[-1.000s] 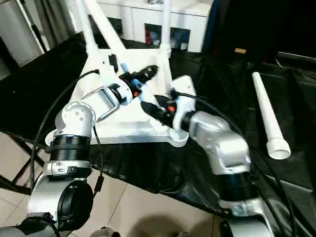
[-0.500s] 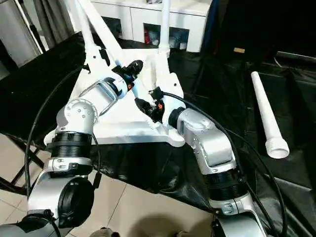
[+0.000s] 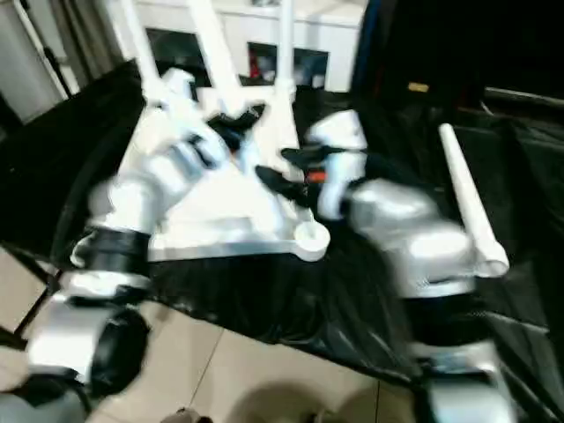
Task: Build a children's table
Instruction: Pick table leg
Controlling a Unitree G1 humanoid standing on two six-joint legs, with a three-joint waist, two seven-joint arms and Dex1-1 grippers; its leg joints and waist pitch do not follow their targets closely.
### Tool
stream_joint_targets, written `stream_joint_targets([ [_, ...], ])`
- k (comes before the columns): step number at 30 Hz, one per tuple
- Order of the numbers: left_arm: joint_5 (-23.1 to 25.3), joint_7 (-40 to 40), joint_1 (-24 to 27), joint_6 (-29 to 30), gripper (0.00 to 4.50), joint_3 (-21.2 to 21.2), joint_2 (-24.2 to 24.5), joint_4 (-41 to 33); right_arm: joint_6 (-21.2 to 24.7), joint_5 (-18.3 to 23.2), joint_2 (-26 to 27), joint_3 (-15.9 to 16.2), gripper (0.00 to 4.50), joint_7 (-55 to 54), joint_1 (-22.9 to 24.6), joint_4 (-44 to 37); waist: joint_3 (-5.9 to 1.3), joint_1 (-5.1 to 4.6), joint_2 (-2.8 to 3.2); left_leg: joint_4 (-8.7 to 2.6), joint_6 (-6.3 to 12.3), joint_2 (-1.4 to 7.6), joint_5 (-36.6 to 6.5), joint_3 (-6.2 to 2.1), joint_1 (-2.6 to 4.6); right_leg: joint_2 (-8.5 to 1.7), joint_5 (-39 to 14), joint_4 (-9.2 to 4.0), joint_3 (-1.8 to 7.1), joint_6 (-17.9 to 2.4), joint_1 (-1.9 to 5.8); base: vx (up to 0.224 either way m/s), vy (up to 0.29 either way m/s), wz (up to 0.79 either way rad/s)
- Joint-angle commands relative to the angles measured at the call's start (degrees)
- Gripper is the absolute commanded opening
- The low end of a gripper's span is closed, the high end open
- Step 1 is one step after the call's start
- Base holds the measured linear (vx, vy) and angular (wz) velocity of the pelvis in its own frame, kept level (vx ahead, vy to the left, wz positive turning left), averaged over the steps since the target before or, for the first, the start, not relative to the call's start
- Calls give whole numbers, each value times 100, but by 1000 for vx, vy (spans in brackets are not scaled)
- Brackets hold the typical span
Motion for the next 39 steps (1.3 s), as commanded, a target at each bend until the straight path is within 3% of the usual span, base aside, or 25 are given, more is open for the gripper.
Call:
stream_joint_targets([
  [1,-215,-724,-101,309,188,-218,127,-119,186,295,-218,2,345,598,-55,86,-484,9,-18,-362,440,48,-699,13,81,-228,-591,-362,241,-1437,418,0,0,0],
  [4,-310,-1282,-142,467,188,-363,275,-142,317,509,-421,69,345,1015,-59,153,-483,27,-47,-355,494,44,-669,19,77,-230,-533,-358,240,-1515,428,0,0,0],
  [8,-621,-2325,-63,746,188,-668,437,-464,513,733,-471,125,345,1360,-111,246,-479,35,-71,-363,417,63,-724,22,80,-247,-828,-369,237,-1531,426,0,0,0],
  [15,-805,-3047,-19,878,188,-850,491,-662,567,832,-618,320,345,1911,-160,407,-480,36,-46,-355,397,55,-730,18,77,-238,-961,-380,230,-1450,431,0,0,0],
  [28,-796,-3336,-27,838,188,-969,412,-687,737,1078,-477,364,345,2111,-199,443,-495,55,-79,-342,436,52,-591,23,66,-227,-954,-371,224,-1427,429,0,0,0],
  [39,-750,-3469,-54,848,188,-1053,361,-625,731,1079,-447,452,345,2167,-261,474,-490,52,-42,-350,373,50,-715,17,75,-222,-1025,-388,220,-1398,428,0,0,0],
])
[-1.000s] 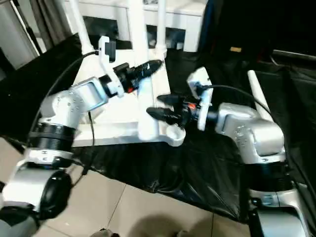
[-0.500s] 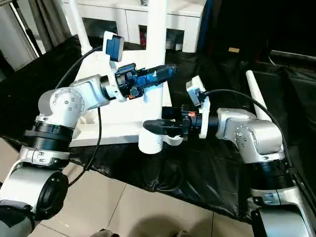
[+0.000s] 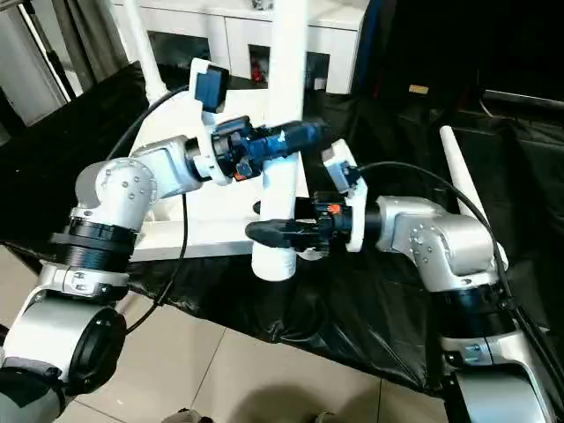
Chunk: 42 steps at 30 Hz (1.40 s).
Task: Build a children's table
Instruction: Pick table leg
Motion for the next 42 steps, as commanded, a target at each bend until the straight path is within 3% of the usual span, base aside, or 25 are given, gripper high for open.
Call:
stream_joint_targets([
  [1,12,-86,-61,3,188,-50,5,-63,-5,43,2,-6,345,38,-73,5,-487,30,-32,-356,344,51,-739,7,66,-221,-1034,-398,216,-1379,418,0,0,0],
  [7,51,-127,-61,-10,188,-93,-13,-36,7,59,5,-23,276,36,-58,14,-493,24,-23,-355,352,49,-736,6,61,-215,-930,-397,211,-1413,428,0,0,0],
  [18,108,-42,-145,-200,188,-32,-43,75,-11,50,16,9,194,-13,-7,-4,-497,28,-7,-357,341,50,-766,2,65,-214,-955,-399,207,-1414,432,0,0,0],
  [21,108,142,-179,-213,258,43,-104,129,-19,51,42,-4,191,-50,7,-16,-495,24,-4,-354,341,47,-772,4,63,-214,-949,-400,207,-1417,433,0,0,0],
  [25,-7,307,-251,-324,278,258,-212,183,-36,47,82,-10,189,-107,56,-45,-506,24,-11,-349,356,41,-727,-3,55,-216,-875,-398,202,-1429,445,0,0,0],
  [28,-46,677,-357,-996,300,650,-419,312,-75,33,140,-46,189,-212,101,-64,-505,30,11,-343,378,38,-754,-6,49,-220,-892,-407,199,-1419,448,0,0,0],
  [32,-295,1111,-539,-1227,300,1108,-526,354,-217,-34,258,-171,189,-476,128,-15,-514,19,0,-341,370,36,-745,-9,55,-214,-858,-401,192,-1407,443,0,0,0],
  [35,237,1210,-545,-1515,300,872,-228,493,-691,-410,445,-337,189,-1129,109,220,-493,-16,22,-358,283,25,-837,-6,64,-203,-1172,-434,188,-1239,416,0,0,0],
  [38,1598,816,-188,-2036,300,-249,566,721,-1510,-1153,650,-555,189,-2388,65,704,-489,-43,48,-393,139,32,-841,-28,89,-220,-1517,-462,195,-966,375,0,0,0],
  [40,1767,741,-125,-2113,300,-405,668,753,-1582,-1262,655,-554,189,-2549,63,753,-485,-87,64,-384,53,1,-891,-4,83,-194,-1539,-465,198,-942,393,0,0,0],
  [42,2231,499,90,-2357,300,-870,928,904,-1806,-1607,667,-507,189,-3041,128,812,-512,-96,112,-381,73,20,-819,-16,86,-199,-1257,-443,210,-1015,383,0,0,0],
])
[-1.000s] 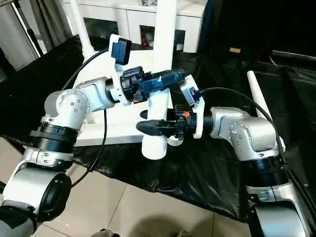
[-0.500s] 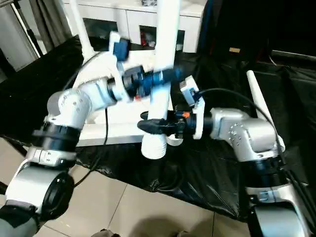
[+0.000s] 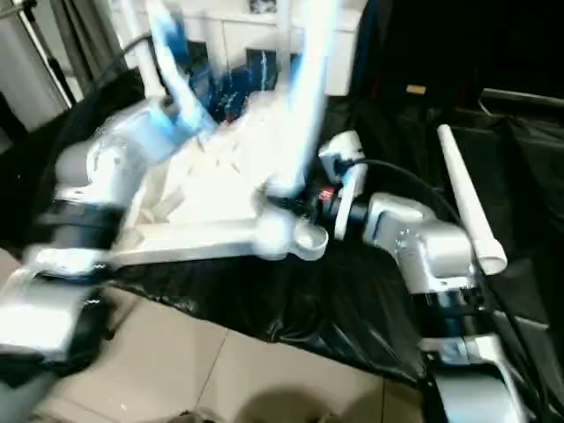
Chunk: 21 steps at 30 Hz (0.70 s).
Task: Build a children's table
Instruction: Pick table leg
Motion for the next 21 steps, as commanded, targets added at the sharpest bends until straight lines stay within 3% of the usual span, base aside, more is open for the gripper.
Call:
stream_joint_targets([
  [1,434,-257,61,-235,300,-382,108,129,-261,-293,73,-15,189,-505,-6,-27,-483,-29,3,-383,102,17,-783,-3,78,-202,-1102,-417,213,-1076,396,0,0,0],
  [5,724,-459,206,-544,300,-703,194,313,-489,-419,173,-92,189,-850,57,-19,-512,-41,17,-373,192,34,-712,-4,80,-213,-470,-332,221,-1366,418,0,0,0],
  [7,1099,-745,403,-972,300,-1166,285,714,-755,-620,325,-220,189,-1451,167,-30,-474,-57,20,-393,214,23,-817,0,72,-220,-704,-401,225,-1301,393,0,0,0],
  [9,1207,-800,438,-1089,300,-1283,283,931,-918,-717,414,-292,189,-1694,202,-2,-475,-91,2,-397,146,6,-967,11,78,-220,-922,-403,230,-1255,419,0,0,0],
  [11,1316,-806,450,-1202,300,-1369,273,1120,-1114,-771,510,-365,189,-1834,218,53,-479,-123,47,-393,153,3,-994,10,76,-221,-1018,-410,230,-1237,416,0,0,0],
  [14,1444,-866,488,-1400,261,-1448,255,1320,-1277,-807,599,-422,189,-1949,246,54,-472,-148,47,-400,169,13,-1099,5,81,-228,-1138,-425,227,-1238,410,0,0,0],
  [18,1679,-859,551,-1737,222,-1535,228,1660,-1272,-767,703,-492,189,-2096,324,-36,-446,-180,60,-405,210,-2,-1210,12,81,-209,-1330,-475,223,-1182,394,0,0,0],
  [21,1817,-777,521,-2000,202,-1558,228,1980,-1099,-636,704,-404,189,-1883,465,-214,-468,-171,69,-401,236,9,-1164,5,85,-218,-1311,-466,229,-1154,401,0,0,0],
])
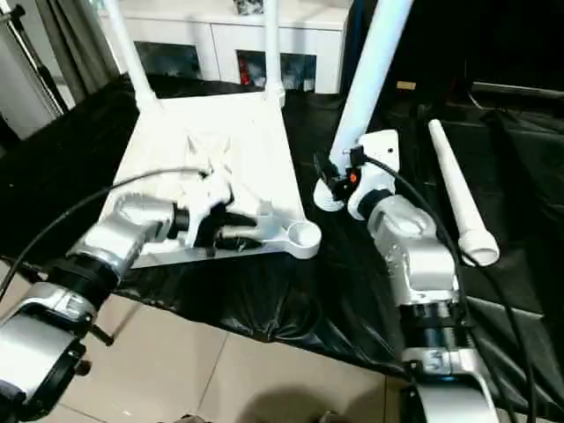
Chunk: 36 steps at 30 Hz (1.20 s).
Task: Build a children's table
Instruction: Pick table leg, then insert table leg to table base
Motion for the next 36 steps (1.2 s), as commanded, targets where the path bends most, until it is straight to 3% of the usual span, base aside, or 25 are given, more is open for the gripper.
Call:
stream_joint_targets([
  [1,93,24,-39,-158,188,-47,37,178,58,107,21,65,189,149,82,-239,-465,-26,-18,-401,248,17,-1150,-4,71,-224,-1258,-455,224,-1168,405,0,0,0],
  [4,170,3,-126,-385,171,-76,50,482,58,118,35,138,188,199,150,-300,-474,-22,-35,-392,298,8,-1085,-1,60,-223,-1080,-443,223,-1243,405,0,0,0],
  [15,420,104,-421,-881,83,25,-153,1291,7,79,39,161,188,264,215,-344,-456,-14,16,-409,255,28,-1223,-9,82,-242,-1217,-458,229,-1255,395,0,0,0],
  [18,428,45,-475,-942,65,31,-206,1421,10,92,28,160,188,273,237,-378,-459,-20,3,-411,272,23,-1208,-10,76,-234,-1150,-456,227,-1259,401,0,0,0],
  [20,475,24,-511,-999,41,30,-232,1518,19,85,20,162,188,285,251,-403,-462,-16,53,-400,279,16,-1213,-10,78,-243,-1172,-455,226,-1278,404,0,0,0],
  [22,482,4,-555,-1022,40,59,-271,1625,41,86,3,174,188,324,259,-435,-466,-29,27,-399,294,7,-1216,-6,76,-233,-1189,-477,222,-1247,408,0,0,0],
  [23,501,-13,-574,-1046,16,63,-284,1675,55,89,-15,191,188,360,259,-446,-472,-28,28,-399,295,15,-1149,-14,62,-240,-1088,-452,224,-1272,421,0,0,0],
  [28,586,-124,-598,-1113,3,40,-290,1795,159,119,-133,289,188,589,255,-490,-473,-104,31,-390,386,1,-1104,-21,33,-233,-860,-438,212,-1372,450,0,0,0],
  [31,579,-298,-608,-1109,0,72,-287,1838,433,204,-319,456,188,989,263,-568,-459,-145,6,-385,452,-3,-1202,-14,42,-228,-1093,-470,205,-1358,451,0,0,0],
  [36,527,-519,-565,-1182,0,188,-264,1817,736,145,-610,810,188,1449,366,-651,-459,-125,-28,-381,481,9,-1152,-5,41,-233,-1248,-485,211,-1340,437,0,0,0],
])
